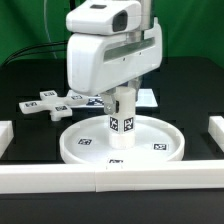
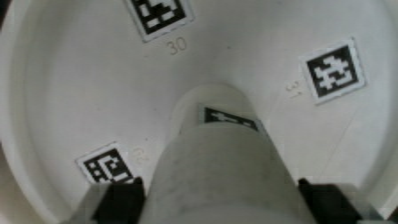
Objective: Assemble round table
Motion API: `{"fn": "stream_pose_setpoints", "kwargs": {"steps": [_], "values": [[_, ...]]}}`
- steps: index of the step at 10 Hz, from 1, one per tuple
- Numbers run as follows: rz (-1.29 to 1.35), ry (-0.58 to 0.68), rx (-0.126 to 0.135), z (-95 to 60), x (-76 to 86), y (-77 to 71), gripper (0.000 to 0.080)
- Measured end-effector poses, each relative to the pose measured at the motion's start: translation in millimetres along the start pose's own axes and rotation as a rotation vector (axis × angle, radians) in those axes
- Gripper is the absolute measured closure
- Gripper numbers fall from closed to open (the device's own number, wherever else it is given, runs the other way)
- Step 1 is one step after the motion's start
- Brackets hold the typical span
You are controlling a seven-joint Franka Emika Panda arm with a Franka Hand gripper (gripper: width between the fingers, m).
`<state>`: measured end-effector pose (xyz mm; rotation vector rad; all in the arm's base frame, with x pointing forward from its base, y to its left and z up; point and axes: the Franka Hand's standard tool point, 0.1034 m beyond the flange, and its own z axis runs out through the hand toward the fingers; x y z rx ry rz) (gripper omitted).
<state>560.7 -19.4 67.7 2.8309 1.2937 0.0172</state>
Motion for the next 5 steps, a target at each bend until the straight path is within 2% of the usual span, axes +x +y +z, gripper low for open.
{"fn": "stream_pose_setpoints", "kwargs": {"steps": [3,5], "values": [[0.295,0.031,-0.005,0.0,6.5,-5.6,0.0389],[0.435,0.038,0.006,0.1,7.5,-6.3,0.0389]]}}
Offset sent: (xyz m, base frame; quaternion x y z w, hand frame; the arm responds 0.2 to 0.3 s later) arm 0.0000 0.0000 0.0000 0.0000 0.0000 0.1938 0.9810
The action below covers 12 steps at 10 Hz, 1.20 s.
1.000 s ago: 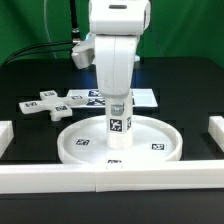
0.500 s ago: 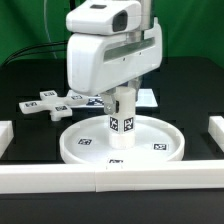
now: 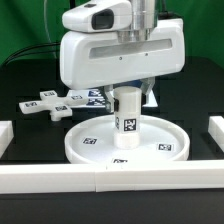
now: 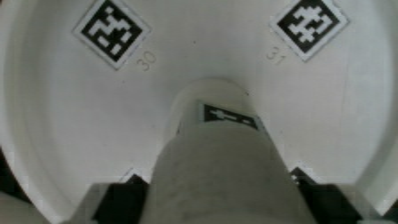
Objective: Assemble round table
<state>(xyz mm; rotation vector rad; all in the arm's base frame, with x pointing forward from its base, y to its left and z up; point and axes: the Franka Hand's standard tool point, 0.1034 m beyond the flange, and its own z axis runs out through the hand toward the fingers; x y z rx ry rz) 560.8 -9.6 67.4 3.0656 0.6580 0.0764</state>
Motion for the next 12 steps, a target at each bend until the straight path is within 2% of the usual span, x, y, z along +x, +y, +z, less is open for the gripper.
{"fn": "stream_pose_setpoints", "kwargs": {"steps": [2,5,7,9,10,12], "values": [[0.113,0.004,0.010,0.1,0.6,-1.4,0.0389],[0.440,0.018,0.041,0.3,2.3,-4.1,0.0389],[0.657,0.020,0.057,0.0,5.3,-10.1,0.0389],[0.858,0.012,0.064,-0.3,8.6,-22.2,0.0389],[0.919,0.009,0.066,-0.2,10.8,-28.6,0.0389],[1.008,0.006,0.078,-0.2,12.6,-32.5,0.0389]]}}
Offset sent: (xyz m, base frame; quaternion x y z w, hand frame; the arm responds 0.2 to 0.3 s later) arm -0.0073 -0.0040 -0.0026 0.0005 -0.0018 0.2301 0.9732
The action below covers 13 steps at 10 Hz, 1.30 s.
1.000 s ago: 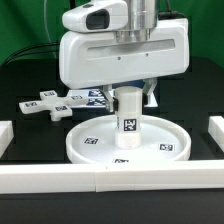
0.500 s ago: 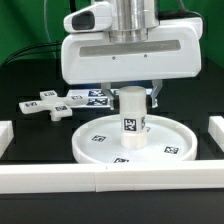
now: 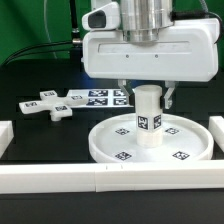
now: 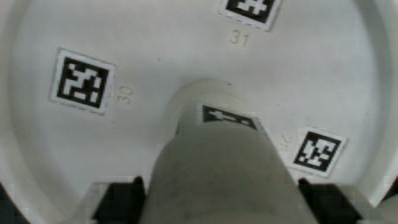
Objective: Assemble round table
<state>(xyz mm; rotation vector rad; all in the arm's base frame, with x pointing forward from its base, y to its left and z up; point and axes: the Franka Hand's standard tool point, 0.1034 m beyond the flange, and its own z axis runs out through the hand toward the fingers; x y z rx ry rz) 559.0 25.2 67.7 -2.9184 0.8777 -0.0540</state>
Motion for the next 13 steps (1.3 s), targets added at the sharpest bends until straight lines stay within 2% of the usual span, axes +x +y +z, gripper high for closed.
{"fn": "stream_pose_setpoints", "kwargs": {"steps": [4,8,11,13], "values": [[0.216,-0.016,0.025,0.4,-3.8,-5.6,0.0389],[0.717,-0.066,0.063,1.9,-9.5,-10.4,0.0389],[0.959,-0.094,0.061,2.0,-10.7,-12.8,0.0389],[1.012,-0.099,0.065,2.0,-10.4,-13.0,0.0389]]}}
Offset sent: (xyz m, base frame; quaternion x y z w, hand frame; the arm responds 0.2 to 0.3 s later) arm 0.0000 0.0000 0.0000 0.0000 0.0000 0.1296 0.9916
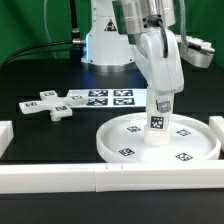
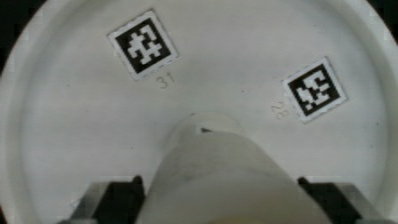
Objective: Assemble round table
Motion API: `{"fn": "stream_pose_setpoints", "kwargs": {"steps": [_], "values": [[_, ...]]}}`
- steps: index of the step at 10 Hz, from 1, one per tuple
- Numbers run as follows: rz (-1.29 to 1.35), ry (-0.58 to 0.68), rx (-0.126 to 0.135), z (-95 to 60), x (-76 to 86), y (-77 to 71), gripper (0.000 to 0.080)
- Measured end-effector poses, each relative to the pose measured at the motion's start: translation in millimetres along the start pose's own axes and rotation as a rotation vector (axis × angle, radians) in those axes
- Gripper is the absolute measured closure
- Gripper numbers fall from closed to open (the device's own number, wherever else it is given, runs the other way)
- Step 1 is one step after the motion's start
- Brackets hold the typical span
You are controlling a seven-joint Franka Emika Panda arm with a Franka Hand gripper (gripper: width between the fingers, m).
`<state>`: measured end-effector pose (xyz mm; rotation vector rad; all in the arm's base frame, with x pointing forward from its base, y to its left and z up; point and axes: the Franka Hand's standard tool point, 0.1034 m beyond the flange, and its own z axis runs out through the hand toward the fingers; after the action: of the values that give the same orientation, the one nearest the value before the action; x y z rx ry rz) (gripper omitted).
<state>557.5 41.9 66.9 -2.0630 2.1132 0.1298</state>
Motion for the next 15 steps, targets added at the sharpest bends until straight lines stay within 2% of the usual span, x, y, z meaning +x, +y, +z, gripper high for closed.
{"fn": "stream_pose_setpoints", "kwargs": {"steps": [1,2,6,7,9,10,15], "values": [[-0.047,0.001,-0.001,0.6,0.3,0.1,0.0317],[-0.132,0.002,-0.004,1.9,1.1,-0.3,0.0187],[-0.350,0.000,-0.006,3.0,0.1,0.3,0.0152],[-0.477,0.001,-0.018,3.0,-0.3,0.8,0.0152],[-0.723,0.021,-0.069,0.9,-7.5,-5.8,0.0151],[-0.853,0.031,-0.079,1.6,-10.0,-6.9,0.0151],[-1.206,0.021,-0.092,2.9,-9.6,-6.0,0.0151]]}}
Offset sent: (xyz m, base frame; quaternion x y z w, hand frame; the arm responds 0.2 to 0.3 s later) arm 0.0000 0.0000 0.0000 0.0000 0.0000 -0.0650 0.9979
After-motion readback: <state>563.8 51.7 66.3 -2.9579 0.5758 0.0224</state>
